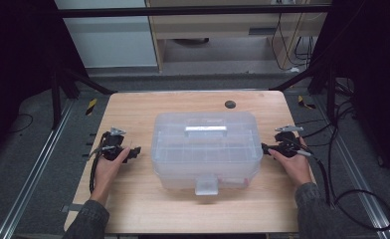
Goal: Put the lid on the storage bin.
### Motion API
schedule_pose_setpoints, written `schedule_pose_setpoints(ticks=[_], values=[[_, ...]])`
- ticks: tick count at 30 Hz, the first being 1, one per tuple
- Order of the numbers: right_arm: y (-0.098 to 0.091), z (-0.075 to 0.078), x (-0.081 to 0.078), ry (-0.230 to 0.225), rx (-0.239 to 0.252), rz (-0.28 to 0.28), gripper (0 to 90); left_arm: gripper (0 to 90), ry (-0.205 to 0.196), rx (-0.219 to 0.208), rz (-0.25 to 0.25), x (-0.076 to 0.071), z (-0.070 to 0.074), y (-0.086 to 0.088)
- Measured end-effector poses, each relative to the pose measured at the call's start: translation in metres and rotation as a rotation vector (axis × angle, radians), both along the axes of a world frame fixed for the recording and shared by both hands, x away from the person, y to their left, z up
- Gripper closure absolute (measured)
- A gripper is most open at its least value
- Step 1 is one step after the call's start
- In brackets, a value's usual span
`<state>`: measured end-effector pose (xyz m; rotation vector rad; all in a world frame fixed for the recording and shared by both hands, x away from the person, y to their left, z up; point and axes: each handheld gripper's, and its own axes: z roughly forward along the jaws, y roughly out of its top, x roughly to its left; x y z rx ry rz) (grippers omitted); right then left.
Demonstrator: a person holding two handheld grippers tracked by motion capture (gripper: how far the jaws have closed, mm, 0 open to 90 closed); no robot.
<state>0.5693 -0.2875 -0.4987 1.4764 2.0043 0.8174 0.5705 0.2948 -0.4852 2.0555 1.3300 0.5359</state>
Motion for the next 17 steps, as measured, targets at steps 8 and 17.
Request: schedule_pose_setpoints(ticks=[8, 17], values=[[0.004, -0.012, -0.002, 0.017, 0.047, -0.023, 5.2, 7.6, 0.022, -0.019, -0.015, 0.004, -0.014, -0.005], [0.014, -0.013, -0.005, 0.019, 0.049, -0.129, 0.3, 0.0, -0.034, 0.004, -0.031, 0.001, -0.022, -0.009]])
